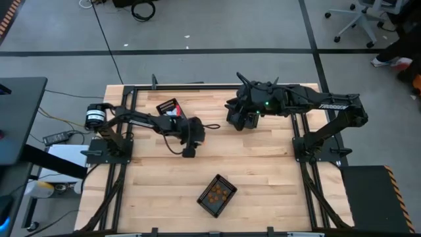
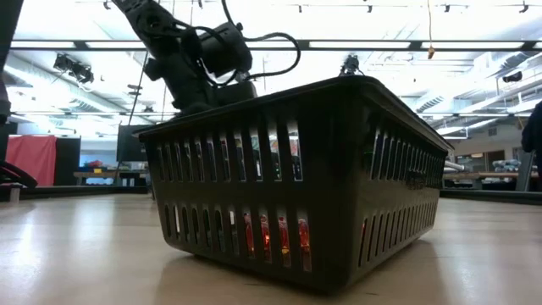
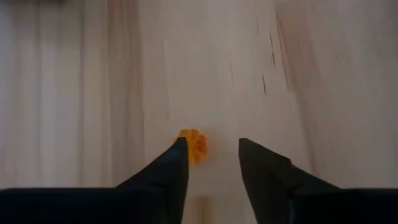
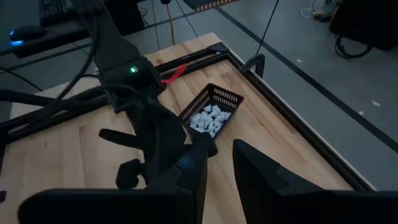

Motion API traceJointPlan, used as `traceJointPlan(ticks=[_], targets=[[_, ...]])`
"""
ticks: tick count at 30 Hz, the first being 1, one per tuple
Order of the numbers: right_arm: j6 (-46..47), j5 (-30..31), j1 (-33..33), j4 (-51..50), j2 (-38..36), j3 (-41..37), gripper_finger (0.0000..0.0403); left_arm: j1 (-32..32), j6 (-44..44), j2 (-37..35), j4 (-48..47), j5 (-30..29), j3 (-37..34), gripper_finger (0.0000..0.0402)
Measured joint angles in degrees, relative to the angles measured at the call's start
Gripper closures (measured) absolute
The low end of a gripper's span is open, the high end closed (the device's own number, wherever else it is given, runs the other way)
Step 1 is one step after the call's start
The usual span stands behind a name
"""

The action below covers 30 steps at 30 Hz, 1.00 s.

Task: Sort Halloween decoration
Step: Put the orange pumpkin toy into the bottom black basket

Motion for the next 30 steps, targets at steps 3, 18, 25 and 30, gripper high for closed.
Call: traceJointPlan(ticks=[3,18,25,30], targets=[[0.2,0.0,0.0,0.0,0.0,0.0,0.0320,0.2,-1.6,1.3,2.0,0.1,0.0,0.0233],[0.2,0.0,0.0,0.0,0.0,0.0,0.0320,2.2,-3.9,6.6,5.0,-0.5,0.0,0.0209],[0.6,0.0,0.0,-0.1,0.0,0.0,0.0320,2.3,-4.6,7.3,4.4,1.3,0.3,0.0234],[0.6,0.0,0.0,-0.1,0.0,0.0,0.0320,2.2,-4.6,7.3,3.8,1.7,0.3,0.0285]])
